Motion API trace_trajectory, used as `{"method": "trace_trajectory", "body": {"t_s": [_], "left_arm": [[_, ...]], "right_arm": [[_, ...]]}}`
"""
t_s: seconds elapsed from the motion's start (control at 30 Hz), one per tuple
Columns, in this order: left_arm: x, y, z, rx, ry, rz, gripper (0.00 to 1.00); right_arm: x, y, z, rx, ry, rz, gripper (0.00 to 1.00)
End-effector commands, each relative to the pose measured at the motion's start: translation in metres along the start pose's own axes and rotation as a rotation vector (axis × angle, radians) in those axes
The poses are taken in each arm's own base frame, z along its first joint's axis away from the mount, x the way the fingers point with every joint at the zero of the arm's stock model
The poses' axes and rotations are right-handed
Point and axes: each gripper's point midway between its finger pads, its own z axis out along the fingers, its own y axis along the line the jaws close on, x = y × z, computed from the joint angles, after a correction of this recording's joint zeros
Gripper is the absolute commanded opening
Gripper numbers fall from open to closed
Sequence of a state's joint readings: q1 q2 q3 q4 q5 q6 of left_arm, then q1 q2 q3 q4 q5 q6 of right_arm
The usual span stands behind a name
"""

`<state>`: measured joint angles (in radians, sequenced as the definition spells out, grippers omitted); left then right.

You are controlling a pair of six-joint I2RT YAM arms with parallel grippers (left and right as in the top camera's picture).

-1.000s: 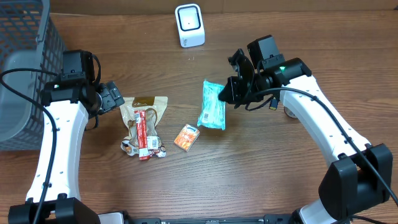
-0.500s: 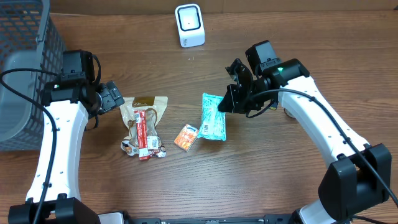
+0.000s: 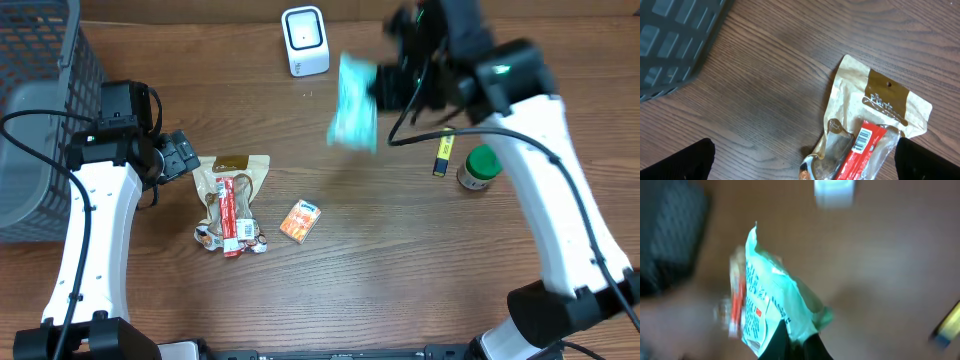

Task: Scan the item barcode
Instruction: 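Carry the wipes pack to the white scanner and hold it there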

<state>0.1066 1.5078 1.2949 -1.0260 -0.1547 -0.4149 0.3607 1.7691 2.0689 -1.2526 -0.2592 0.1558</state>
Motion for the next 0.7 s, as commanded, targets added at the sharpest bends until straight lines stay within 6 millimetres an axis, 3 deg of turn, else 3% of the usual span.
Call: {"method": "trace_trajectory", "body": {"t_s": [0.0,0.1,0.27,0.43,0.67], "left_arm": [[0.001,0.001,0.002,-0.012,0.005,0.009,1.00],[0.001,0.000,0.002,-0.011,0.005,0.009,1.00],[0.001,0.001,0.002,-0.012,0.005,0.009,1.00],[0.001,0.000,0.002,-0.011,0.005,0.009,1.00],[0.001,0.001,0.002,-0.012,0.005,0.009,1.00]], "right_arm": [[-0.072,-0.004,-0.037,0.126,-0.302,-0.059,0.04],[-0.119,-0.003,-0.052,0.165,-0.511,-0.079,0.04],[-0.161,-0.012,-0.044,0.219,-0.681,-0.069,0.04],[-0.185,-0.030,0.000,0.351,-0.745,-0.109,0.04],[-0.192,-0.038,0.085,0.593,-0.762,-0.289,0.04]]}}
